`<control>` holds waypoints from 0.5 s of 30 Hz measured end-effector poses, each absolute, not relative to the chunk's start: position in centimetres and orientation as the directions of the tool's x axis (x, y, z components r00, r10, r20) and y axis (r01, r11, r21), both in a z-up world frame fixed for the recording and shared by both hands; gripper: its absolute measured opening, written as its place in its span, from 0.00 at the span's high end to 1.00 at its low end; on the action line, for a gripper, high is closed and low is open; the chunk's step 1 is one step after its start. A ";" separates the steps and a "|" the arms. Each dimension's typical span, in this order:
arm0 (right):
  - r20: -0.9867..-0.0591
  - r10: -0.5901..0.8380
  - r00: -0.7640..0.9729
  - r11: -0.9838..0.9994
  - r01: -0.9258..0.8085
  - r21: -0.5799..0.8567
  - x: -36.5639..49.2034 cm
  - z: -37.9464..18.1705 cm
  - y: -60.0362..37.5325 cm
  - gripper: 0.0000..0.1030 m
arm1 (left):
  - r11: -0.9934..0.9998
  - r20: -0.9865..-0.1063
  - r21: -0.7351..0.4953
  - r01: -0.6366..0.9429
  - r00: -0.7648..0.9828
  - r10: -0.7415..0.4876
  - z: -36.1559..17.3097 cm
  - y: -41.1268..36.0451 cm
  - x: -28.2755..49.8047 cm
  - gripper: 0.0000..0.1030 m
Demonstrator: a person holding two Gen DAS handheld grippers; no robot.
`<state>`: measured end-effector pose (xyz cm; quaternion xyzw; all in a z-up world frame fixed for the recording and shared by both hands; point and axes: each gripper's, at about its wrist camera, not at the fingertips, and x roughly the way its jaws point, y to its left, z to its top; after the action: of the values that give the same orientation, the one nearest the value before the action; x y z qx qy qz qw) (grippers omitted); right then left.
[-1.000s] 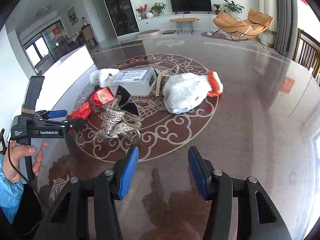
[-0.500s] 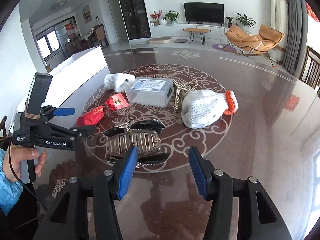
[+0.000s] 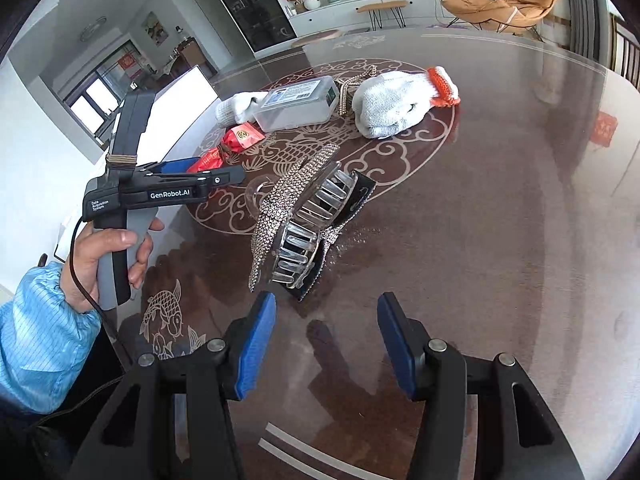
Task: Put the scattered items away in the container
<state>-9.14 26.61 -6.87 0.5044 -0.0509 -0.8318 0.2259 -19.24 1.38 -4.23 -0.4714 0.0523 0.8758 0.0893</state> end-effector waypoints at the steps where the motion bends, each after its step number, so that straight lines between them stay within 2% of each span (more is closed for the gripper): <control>1: -0.819 -0.400 -0.410 -0.904 0.324 0.279 -9.0 -6.8 25.9 0.46 | -0.979 -0.833 0.007 -0.204 -0.543 0.107 -4.3 1.3 -19.3 0.00; 6: -0.811 -0.372 -0.451 -0.926 0.243 0.290 -8.9 -7.1 23.5 0.41 | -0.978 -0.825 0.005 -0.208 -0.554 0.114 -4.3 1.0 -19.5 0.00; 12: -0.779 -0.382 -0.497 -0.922 0.146 0.359 -7.9 -6.7 22.5 0.41 | -0.977 -0.822 0.002 -0.214 -0.557 0.121 -4.5 0.9 -19.6 0.00; 15: -0.794 -0.335 -0.508 -0.941 0.137 0.309 -8.6 -6.9 22.2 0.41 | -0.976 -0.821 -0.001 -0.220 -0.557 0.127 -4.5 0.9 -19.5 0.00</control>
<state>-8.61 22.24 -6.90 0.4767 -0.1037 -0.8622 0.1368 -19.45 0.87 -4.51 -0.4601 0.0508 0.8810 0.0983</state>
